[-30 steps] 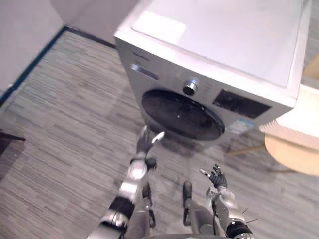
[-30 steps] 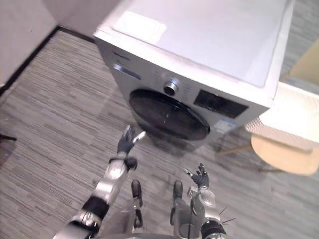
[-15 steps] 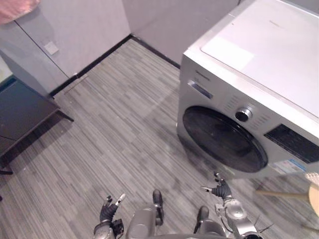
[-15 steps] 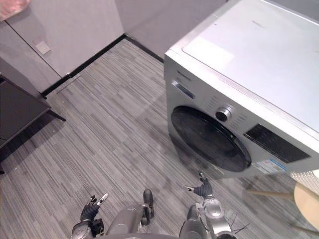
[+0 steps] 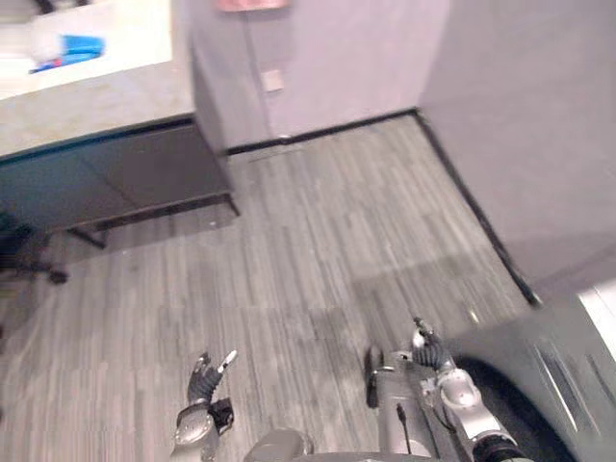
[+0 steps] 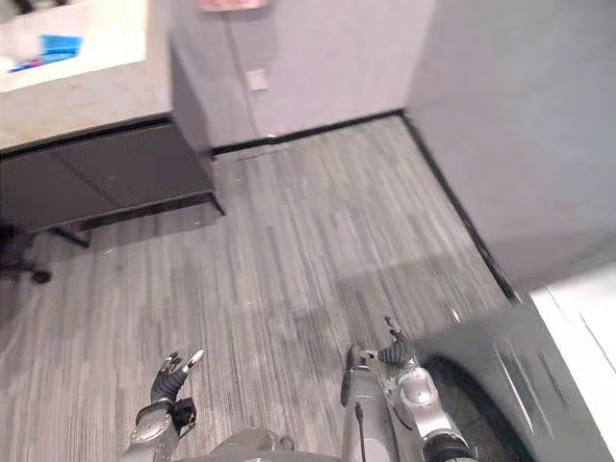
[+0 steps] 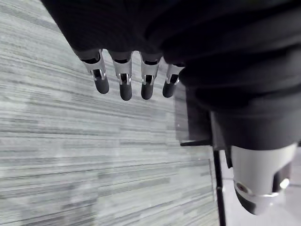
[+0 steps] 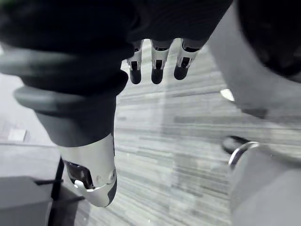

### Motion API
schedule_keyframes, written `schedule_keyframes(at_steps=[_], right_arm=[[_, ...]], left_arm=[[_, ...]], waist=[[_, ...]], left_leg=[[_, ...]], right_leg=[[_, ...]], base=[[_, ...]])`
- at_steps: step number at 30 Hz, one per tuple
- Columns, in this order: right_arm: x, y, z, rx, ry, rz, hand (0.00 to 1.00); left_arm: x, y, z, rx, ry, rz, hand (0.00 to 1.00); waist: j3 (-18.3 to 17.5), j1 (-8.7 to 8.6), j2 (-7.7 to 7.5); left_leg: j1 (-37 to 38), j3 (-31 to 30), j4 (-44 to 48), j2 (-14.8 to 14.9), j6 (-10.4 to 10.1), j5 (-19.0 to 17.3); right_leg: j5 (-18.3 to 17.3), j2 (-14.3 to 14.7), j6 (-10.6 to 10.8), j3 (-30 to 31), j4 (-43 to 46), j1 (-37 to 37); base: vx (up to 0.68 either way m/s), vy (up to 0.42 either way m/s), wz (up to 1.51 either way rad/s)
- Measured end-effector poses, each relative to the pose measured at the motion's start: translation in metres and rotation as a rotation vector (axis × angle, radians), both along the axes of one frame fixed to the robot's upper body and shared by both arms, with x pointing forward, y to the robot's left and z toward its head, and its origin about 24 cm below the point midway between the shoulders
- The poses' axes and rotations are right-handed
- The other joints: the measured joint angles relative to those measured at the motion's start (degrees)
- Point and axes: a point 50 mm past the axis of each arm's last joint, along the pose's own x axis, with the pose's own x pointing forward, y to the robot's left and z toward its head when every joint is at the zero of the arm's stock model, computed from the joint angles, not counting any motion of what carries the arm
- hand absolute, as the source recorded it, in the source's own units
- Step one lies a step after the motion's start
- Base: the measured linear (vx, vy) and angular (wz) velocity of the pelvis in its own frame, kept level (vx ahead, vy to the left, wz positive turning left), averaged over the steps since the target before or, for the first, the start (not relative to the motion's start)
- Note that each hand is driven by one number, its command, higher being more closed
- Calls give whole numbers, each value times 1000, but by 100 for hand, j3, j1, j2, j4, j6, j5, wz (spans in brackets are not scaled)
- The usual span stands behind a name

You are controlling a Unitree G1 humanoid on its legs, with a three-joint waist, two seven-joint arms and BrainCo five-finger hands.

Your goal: Pick up the laundry basket with both hands and put the clothes into the washing machine.

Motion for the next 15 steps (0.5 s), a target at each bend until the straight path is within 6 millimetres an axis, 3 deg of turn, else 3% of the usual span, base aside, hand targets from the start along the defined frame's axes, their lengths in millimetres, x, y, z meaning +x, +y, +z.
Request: schedule_keyframes(at_steps=[1,2,4,5,6,8,11,12,13,14,15], right_arm=[[2,-5,3,-16,-7,0,0],[7,-5,6,-16,-26,0,0],[13,2,8,1,-40,13,0],[15,8,7,19,-45,11,0],[16,11,8,31,-52,2,0],[17,12,8,52,-61,-20,0],[20,3,10,52,-72,-68,0],[18,-2,9,44,-69,-99,0],[17,-5,9,35,-65,-105,0],[13,-8,6,28,-50,-116,0],[10,-3,3,45,-39,-118,0]], left_arm=[[2,-6,0,-15,-9,-6,0],[3,-11,0,-27,-10,-7,0],[2,-13,-1,-31,-10,-6,0],[0,-14,-1,-31,-10,-8,0],[1,-14,-1,-30,-10,-13,0],[3,-16,0,-35,-16,-15,0],[6,-16,2,-32,-28,-20,0],[8,-18,2,-30,-31,-33,0],[8,-19,2,-28,-30,-40,0],[5,-17,1,-18,-17,-57,0],[6,-12,2,4,-15,-86,0]], waist=[[-18,35,127],[-16,65,190],[12,118,176],[38,165,133],[45,137,72],[54,104,-43],[52,84,-40],[37,86,15],[22,90,65],[-34,101,125],[-79,91,-32]], left_leg=[[-160,72,344,144,-177,99],[-443,393,970,232,-639,416],[-1035,1158,2090,513,-634,1464],[-1220,1655,2551,916,-564,1480],[-1337,2053,2617,1161,-444,1242],[-1511,2593,2089,1383,-371,969],[-1691,2748,111,1448,-496,956],[-1571,2762,-1003,1444,-653,1449],[-1524,2765,-1342,1471,-704,1869],[-1431,2788,-1521,1574,-495,2354],[-1303,2815,-1679,1412,-480,2381]], right_leg=[[-199,-40,-144,-260,108,72],[-424,-51,-195,-457,86,247],[-603,65,-344,-675,-206,759],[-632,137,-391,-807,-523,1215],[-630,141,-400,-937,-803,1561],[-614,73,-397,-1061,-1180,1982],[-573,-17,-333,-1237,-1512,2282],[-537,10,-269,-1290,-1646,2421],[-534,69,-219,-1286,-1712,2508],[-619,179,-12,-1246,-1836,2690],[-593,40,78,-1244,-1915,2794]], base=[[539,-272,118],[521,-227,76],[497,-254,49],[453,-220,33],[507,-219,42],[376,-117,40],[276,30,22],[212,108,12],[273,179,-9],[187,131,-2],[139,96,-1]])
